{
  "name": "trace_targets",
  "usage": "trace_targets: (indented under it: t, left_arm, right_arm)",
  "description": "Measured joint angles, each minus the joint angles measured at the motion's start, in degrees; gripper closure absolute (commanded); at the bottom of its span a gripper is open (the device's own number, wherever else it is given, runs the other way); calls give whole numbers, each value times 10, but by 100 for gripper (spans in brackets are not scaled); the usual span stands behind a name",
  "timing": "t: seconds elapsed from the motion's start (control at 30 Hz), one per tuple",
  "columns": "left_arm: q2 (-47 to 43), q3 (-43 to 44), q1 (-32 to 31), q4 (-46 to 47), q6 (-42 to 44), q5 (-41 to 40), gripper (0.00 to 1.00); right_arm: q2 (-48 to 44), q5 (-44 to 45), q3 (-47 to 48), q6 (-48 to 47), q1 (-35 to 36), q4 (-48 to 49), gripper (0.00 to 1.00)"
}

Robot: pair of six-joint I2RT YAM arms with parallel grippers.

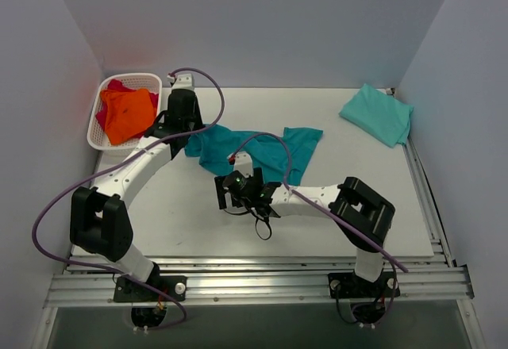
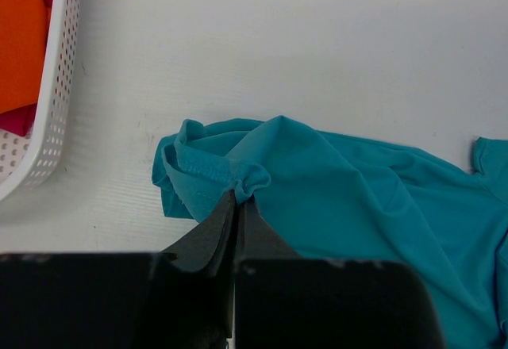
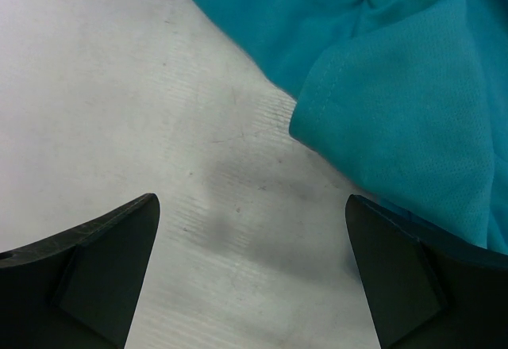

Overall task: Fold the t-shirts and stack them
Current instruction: Flatten out the tshirt

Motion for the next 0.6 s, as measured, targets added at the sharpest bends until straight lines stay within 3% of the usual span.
trace_targets:
  t: [0.27,0.6]
  left_arm:
    - [0,-7,5,12,-1,12,98]
    - [2,-10,12,18,-3,30,98]
  right_arm:
    - [56,22,9,10,-9,-10,0]
    - [70,23,26,17,-72,-6,0]
